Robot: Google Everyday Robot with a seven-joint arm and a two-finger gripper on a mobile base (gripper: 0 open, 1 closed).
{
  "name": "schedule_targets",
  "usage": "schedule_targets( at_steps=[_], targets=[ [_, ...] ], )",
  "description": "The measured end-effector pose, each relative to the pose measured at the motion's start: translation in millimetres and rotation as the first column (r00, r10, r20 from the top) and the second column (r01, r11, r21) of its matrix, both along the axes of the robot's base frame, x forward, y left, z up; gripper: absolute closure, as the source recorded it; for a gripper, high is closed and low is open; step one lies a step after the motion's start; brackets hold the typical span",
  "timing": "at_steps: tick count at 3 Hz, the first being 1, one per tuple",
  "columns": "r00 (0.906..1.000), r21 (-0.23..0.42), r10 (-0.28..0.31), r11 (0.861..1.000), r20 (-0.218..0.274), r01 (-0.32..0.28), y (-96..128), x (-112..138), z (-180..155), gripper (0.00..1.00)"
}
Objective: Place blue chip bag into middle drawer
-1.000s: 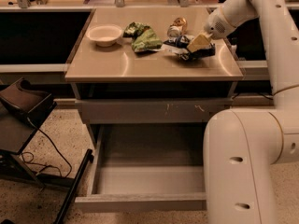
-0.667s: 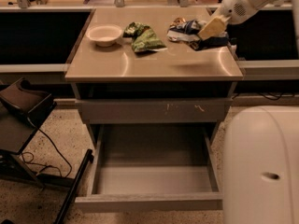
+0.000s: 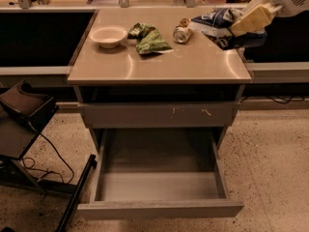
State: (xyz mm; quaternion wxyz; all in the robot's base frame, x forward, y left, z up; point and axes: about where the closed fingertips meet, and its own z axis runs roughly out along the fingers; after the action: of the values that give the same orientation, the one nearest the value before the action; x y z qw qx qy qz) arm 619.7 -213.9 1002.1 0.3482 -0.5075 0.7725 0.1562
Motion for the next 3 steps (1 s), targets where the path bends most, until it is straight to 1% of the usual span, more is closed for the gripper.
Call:
schedule_targets(
  at_steps=[1,2,3],
  targets=[
    [0.9815,0.085,0.114,0.991,-0.154,-0.102,11.7,-51.9,-52.1,1.00],
    [0.9700,0.090,0.124,0.990,-0.209,-0.108,19.2,-57.5,-77.3,1.00],
    [0.9696,0.100,0.119,0.990,-0.214,-0.100,22.6,-51.8,-84.9,1.00]
  ],
)
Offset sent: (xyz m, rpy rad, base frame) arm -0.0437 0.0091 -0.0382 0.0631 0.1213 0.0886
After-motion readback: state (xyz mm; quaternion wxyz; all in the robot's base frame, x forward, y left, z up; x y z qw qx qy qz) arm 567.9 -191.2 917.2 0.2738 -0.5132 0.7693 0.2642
